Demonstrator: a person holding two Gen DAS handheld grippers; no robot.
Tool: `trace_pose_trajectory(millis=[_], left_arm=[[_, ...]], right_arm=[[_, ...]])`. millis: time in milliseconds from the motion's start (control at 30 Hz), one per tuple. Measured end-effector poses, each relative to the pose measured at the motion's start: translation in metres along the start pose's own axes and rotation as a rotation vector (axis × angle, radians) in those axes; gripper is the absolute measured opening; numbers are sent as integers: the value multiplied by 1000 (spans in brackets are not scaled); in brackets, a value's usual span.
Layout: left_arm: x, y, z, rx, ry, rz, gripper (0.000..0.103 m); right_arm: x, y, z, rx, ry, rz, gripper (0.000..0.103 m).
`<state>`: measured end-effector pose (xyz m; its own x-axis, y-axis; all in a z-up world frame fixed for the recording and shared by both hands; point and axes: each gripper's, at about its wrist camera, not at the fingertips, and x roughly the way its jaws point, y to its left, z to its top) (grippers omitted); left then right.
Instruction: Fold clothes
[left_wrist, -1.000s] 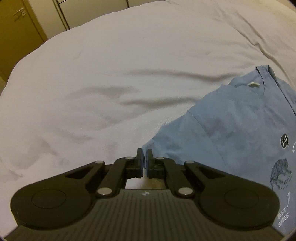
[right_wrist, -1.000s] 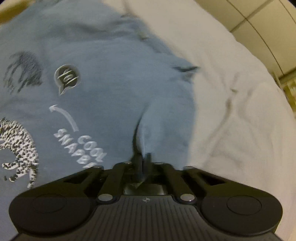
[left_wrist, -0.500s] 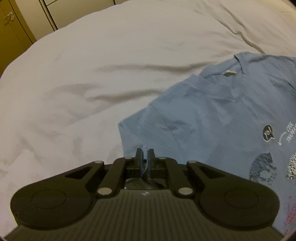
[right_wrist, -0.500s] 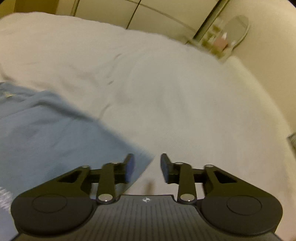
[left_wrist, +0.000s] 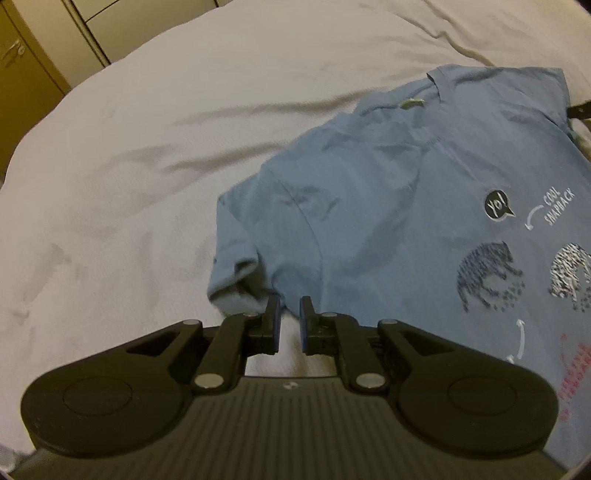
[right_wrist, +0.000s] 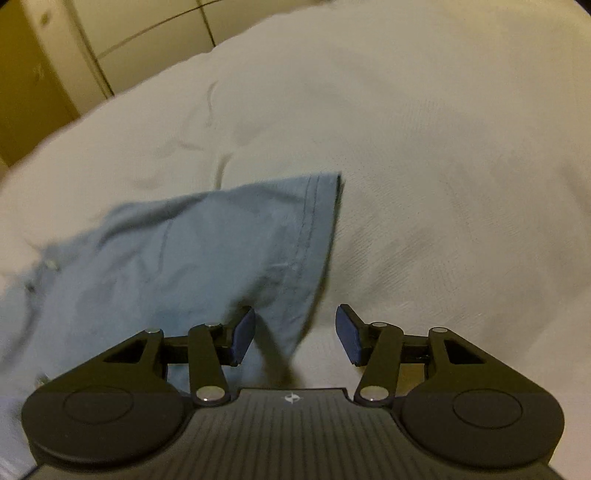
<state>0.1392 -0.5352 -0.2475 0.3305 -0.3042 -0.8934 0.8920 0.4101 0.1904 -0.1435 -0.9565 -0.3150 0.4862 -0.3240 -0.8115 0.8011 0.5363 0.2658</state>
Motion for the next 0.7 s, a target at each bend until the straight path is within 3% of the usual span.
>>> trace_pose_trajectory(millis=[100,167,233,300,400,467,533,700], left_arm=[[-5,-9,-4,-11,17,-10,8],[-7,-15,-6,-9,22,-18,8],[-10,-22,-4,1,17,-30,8],[-13,-29,-2,9,9,-41,8],[-14,-40,1,22,1,-62,8],[-15,-50,3,37,-2,-77,9],[-17,-59,2,52,-5,-87,10],[-21,-71,-9,52,6,-104,15]], right_arm=[[17,-7,-2,68,52,86,50],[23,-10,1,80,77,92,15],[13,-13,7,97,52,68,1],[-11,-5,15,-4,-31,-20,1],[-28,-1,23,-141,-104,-55,4],[-36,-3,27,-214,-119,-39,21],[-41,-10,24,-176,-111,-37,27],[-51,-18,-16,-66,-22,39,31]])
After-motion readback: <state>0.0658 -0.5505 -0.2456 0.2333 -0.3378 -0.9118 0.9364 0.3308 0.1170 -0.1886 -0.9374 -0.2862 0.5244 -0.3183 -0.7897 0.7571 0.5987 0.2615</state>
